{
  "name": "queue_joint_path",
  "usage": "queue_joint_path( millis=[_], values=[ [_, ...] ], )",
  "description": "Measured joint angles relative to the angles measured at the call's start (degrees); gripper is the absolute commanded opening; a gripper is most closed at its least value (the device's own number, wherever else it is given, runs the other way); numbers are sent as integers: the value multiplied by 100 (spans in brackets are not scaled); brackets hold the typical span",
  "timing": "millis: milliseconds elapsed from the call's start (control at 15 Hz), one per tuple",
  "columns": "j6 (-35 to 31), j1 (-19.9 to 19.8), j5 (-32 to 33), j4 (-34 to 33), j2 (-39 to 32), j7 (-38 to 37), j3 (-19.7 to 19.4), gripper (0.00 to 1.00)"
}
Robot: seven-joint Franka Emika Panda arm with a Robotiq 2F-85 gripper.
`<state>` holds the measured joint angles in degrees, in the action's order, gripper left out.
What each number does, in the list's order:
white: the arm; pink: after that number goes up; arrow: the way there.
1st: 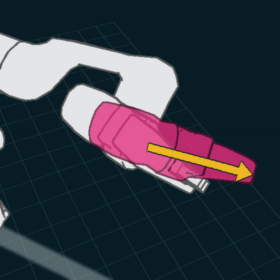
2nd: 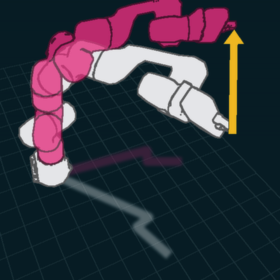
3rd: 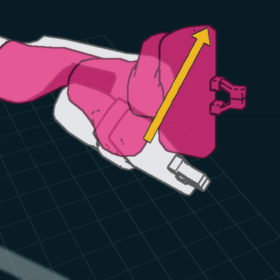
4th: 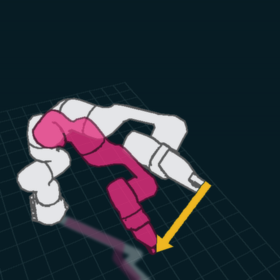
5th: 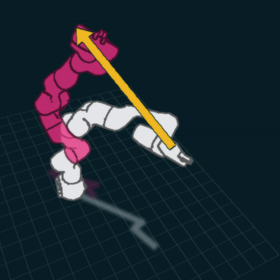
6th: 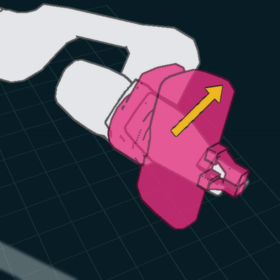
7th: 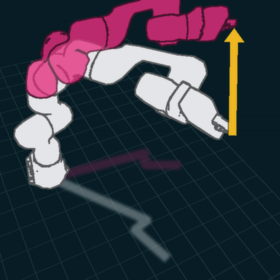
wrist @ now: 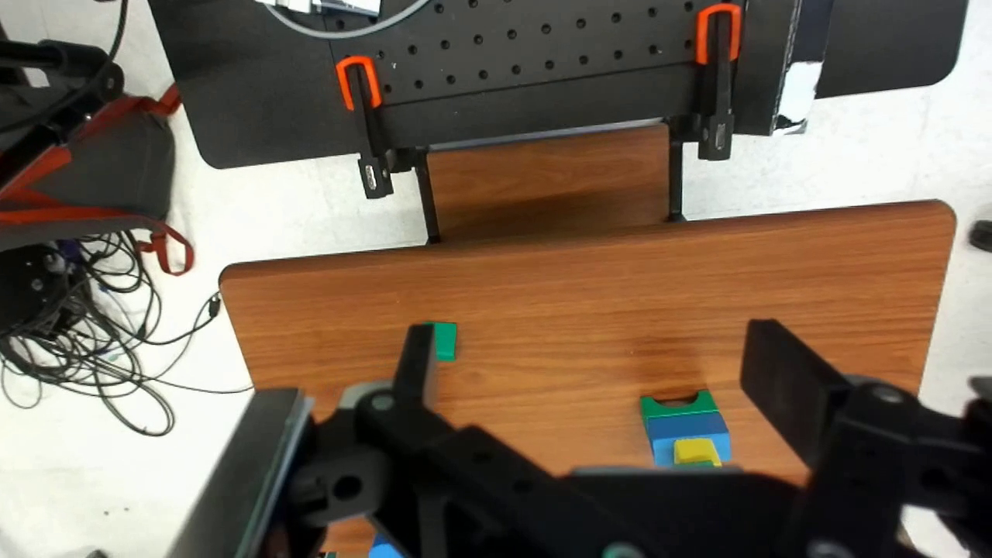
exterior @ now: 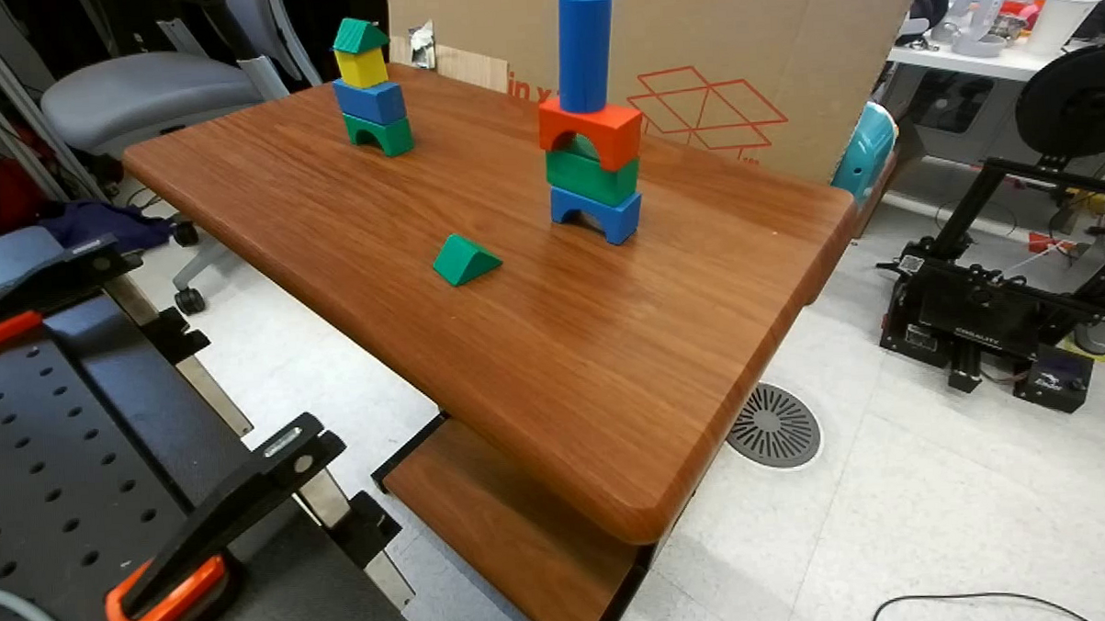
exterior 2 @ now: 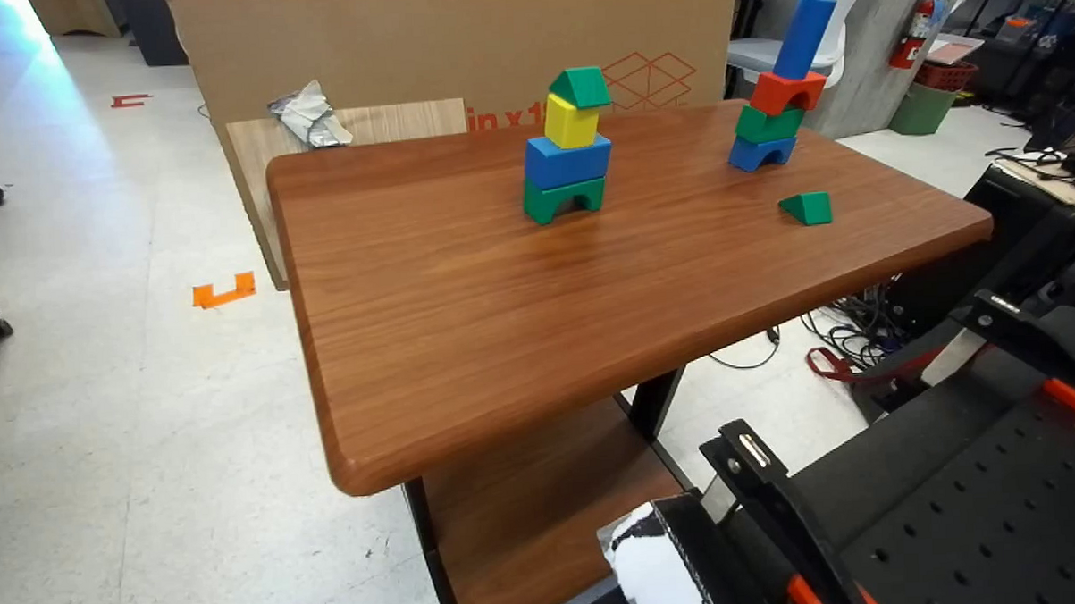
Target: Put the triangular cube on the table on top of the cylindrical block
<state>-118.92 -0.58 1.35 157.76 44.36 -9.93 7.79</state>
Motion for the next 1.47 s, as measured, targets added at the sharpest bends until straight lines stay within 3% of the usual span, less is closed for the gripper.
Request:
queue_joint_path(
  millis=[733, 1133, 1467],
  values=[
    [-2026, -371, 1113, -110, -2151, 485, -281, 100],
    [-2609, -495, 1162, -513, -3252, 604, -631, 100],
    [-2727, -498, 1162, -1028, -4195, 663, -844, 100]
  ],
)
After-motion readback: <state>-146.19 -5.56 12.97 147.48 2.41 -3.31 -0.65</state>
